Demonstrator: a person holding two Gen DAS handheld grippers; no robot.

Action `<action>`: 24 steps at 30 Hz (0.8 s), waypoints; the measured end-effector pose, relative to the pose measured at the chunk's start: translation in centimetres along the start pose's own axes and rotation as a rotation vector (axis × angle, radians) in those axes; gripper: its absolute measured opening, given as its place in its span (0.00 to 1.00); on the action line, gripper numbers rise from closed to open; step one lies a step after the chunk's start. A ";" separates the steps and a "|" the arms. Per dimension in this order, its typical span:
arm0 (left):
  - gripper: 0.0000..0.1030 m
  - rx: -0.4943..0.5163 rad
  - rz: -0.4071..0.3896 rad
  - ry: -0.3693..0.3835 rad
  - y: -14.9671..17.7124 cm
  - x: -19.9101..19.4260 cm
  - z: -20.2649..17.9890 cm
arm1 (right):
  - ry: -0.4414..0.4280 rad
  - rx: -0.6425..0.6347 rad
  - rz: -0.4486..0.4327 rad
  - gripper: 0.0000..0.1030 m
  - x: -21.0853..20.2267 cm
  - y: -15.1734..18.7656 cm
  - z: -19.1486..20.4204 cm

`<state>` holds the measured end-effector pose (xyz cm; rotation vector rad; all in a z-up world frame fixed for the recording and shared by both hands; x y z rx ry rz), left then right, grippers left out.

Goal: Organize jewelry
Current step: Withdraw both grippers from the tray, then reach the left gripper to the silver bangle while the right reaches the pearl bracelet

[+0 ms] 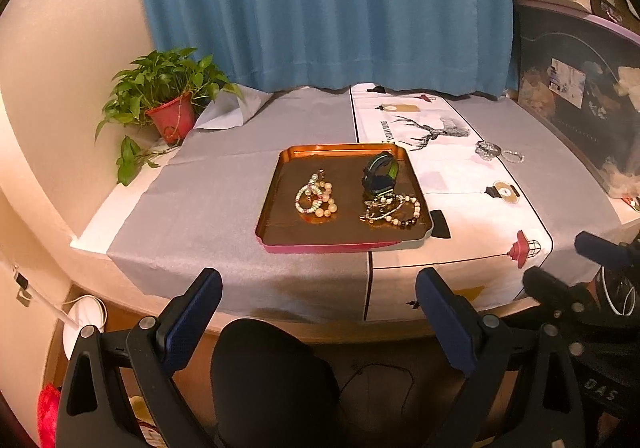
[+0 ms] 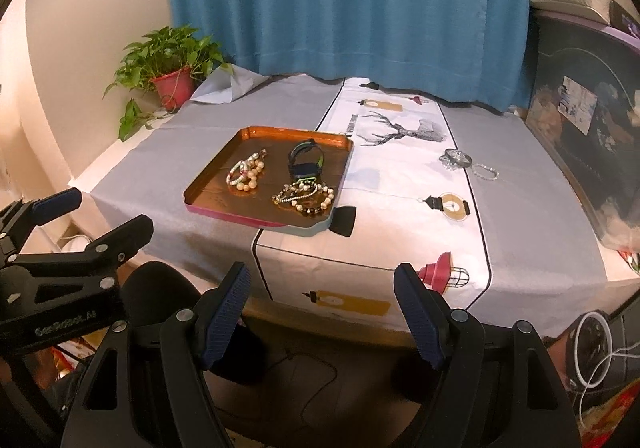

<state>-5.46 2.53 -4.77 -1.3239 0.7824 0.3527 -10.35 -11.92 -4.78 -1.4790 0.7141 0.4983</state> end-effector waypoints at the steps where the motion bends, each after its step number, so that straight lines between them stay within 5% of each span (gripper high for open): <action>1: 0.94 0.008 -0.007 0.004 -0.3 0.0 -0.3 | 0.000 0.008 -0.017 0.72 -0.2 -0.2 -0.3; 24: 0.94 0.134 0.080 0.026 -1.8 5.5 -7.6 | 0.096 0.215 0.025 0.72 4.4 0.4 -11.3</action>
Point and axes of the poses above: each gripper's, at about its wrist camera, not at the fingertips, and x roughly the way its jaws point, z to its left, y to its underside, the point moved 10 cm from there along x, roughly the way its jaws point, and after that the axes turned 5 degrees about y, right-handed, at the moved point
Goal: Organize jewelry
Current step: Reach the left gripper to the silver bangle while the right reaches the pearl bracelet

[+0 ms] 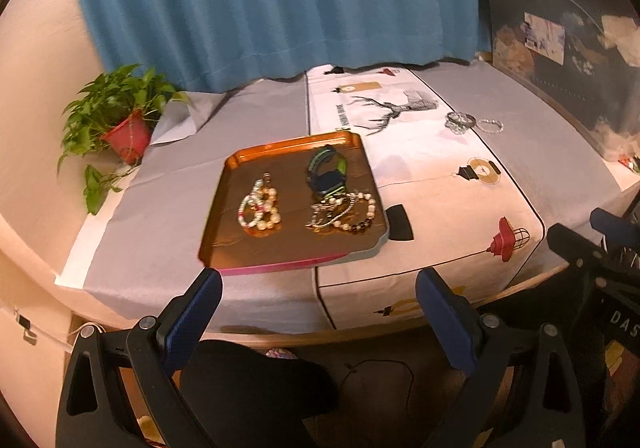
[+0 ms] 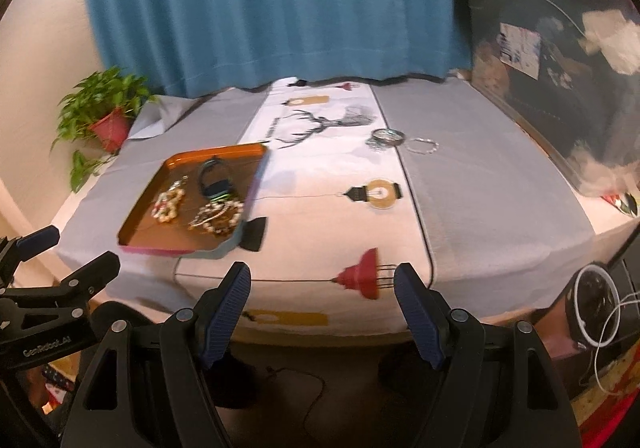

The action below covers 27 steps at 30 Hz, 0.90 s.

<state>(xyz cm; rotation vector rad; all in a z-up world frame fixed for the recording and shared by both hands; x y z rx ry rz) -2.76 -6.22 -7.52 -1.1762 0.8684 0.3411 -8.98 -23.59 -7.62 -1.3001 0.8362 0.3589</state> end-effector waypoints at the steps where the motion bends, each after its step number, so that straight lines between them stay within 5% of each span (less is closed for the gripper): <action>1: 0.94 0.006 0.005 0.004 -0.3 0.4 -0.4 | 0.008 0.006 0.002 0.72 0.3 -0.1 -0.5; 16: 0.94 0.018 0.040 0.202 -9.5 8.6 -8.6 | 0.177 0.123 0.006 0.72 7.2 -5.7 -13.1; 23: 0.94 0.035 0.003 0.286 -18.6 15.7 -13.3 | 0.213 0.133 0.045 0.72 15.2 -10.4 -18.2; 27: 0.94 0.139 0.059 0.396 -20.7 20.5 -17.9 | 0.192 0.137 0.102 0.72 20.6 -11.8 -19.3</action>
Point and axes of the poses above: each gripper's, at about its wrist camera, not at the fingertips, and x roughly the way its jaws point, z to its left, y to its underside, the point moved 10 cm from there along x, roughly the way its jaws point, and after that the axes turned 5 degrees about y, right-handed, at the moved point
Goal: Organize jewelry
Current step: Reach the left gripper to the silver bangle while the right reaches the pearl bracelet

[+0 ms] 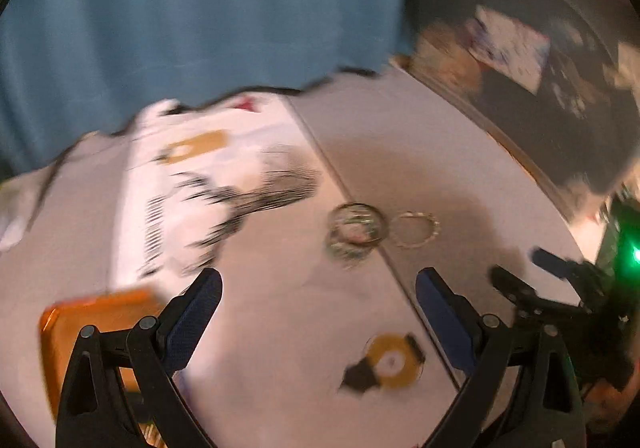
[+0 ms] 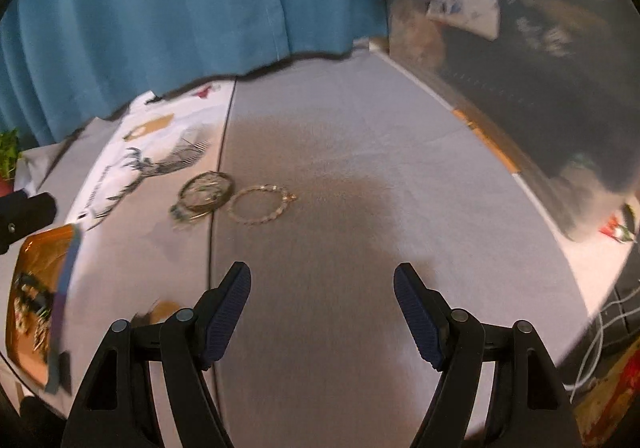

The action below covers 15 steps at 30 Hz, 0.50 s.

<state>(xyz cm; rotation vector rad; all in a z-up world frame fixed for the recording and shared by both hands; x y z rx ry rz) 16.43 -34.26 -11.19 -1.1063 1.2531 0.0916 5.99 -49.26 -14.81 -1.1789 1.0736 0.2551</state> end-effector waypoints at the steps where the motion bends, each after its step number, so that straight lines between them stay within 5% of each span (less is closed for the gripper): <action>1: 0.94 0.024 0.020 0.016 -0.3 1.3 -0.5 | -0.010 -0.001 0.011 0.72 1.1 -0.3 0.2; 11: 0.94 0.088 0.109 0.016 -2.1 8.8 -0.5 | -0.067 -0.050 0.052 0.72 8.6 -3.5 2.3; 15: 0.94 0.121 0.153 0.071 -1.8 10.2 -1.7 | 0.053 -0.129 0.060 0.73 10.2 -3.9 1.8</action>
Point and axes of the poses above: each gripper's, at about its wrist camera, not at the fingertips, and x roughly the way its jaws point, z to its left, y to its underside, the point moved 10 cm from there along x, roughly the way its jaws point, and after that the axes turned 5 degrees about y, right-handed, at the moved point
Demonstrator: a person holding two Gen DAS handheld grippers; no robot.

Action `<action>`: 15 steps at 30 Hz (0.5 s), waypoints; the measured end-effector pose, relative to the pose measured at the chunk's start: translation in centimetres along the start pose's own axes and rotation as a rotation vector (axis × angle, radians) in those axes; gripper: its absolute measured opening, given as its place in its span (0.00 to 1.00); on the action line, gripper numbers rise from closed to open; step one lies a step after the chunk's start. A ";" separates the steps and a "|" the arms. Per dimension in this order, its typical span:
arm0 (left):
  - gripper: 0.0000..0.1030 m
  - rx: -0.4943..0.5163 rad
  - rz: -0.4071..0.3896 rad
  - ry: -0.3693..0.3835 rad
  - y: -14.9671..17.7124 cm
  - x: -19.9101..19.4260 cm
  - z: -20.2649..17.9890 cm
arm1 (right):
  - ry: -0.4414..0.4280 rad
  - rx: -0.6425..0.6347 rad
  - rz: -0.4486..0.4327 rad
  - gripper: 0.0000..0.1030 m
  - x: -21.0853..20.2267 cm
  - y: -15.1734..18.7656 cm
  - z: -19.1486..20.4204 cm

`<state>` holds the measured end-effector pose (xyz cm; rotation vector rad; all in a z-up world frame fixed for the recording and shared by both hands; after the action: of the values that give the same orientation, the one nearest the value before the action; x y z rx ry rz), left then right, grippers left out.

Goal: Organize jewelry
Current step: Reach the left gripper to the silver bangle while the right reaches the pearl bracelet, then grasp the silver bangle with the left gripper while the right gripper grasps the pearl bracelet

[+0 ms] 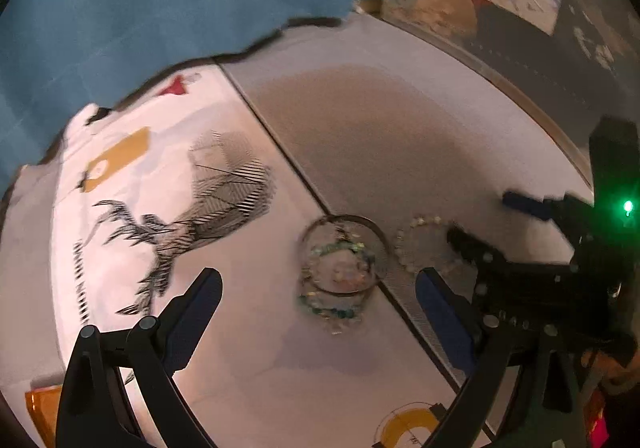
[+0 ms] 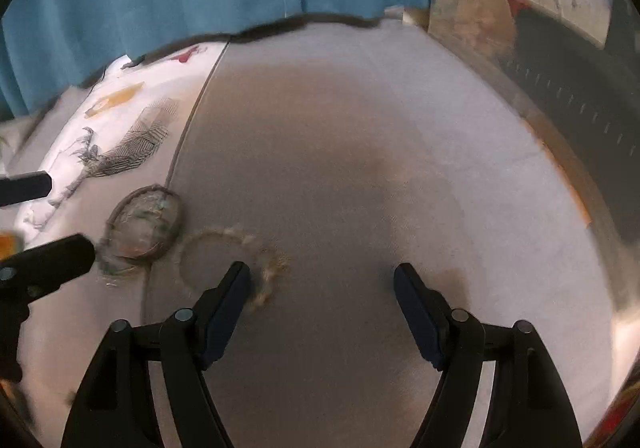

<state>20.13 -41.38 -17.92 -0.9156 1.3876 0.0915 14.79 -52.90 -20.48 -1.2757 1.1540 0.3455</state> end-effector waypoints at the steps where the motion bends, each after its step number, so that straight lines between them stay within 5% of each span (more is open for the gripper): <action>1: 0.94 0.021 0.017 0.016 0.1 0.5 -0.5 | 0.019 0.001 -0.002 0.73 -0.1 0.1 -0.7; 7: 0.94 0.094 0.096 0.029 -0.1 3.7 -2.3 | 0.064 0.084 -0.004 0.75 -0.1 1.4 -6.0; 15: 0.92 0.000 0.133 0.029 -0.9 5.9 -0.9 | 0.040 0.082 -0.037 0.77 0.3 1.1 -6.9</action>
<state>21.37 -45.15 -22.48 -0.8265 1.4746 0.1799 10.79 -58.64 -20.44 -1.2349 1.1657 0.2441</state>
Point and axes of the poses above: each gripper's, at about its wrist camera, not at the fingertips, and x roughly the way its jaws point, z to its left, y to its underside, the point moved 10 cm from there along x, roughly the way its jaws point, and after that the axes turned 5 degrees about y, right-handed, at the moved point
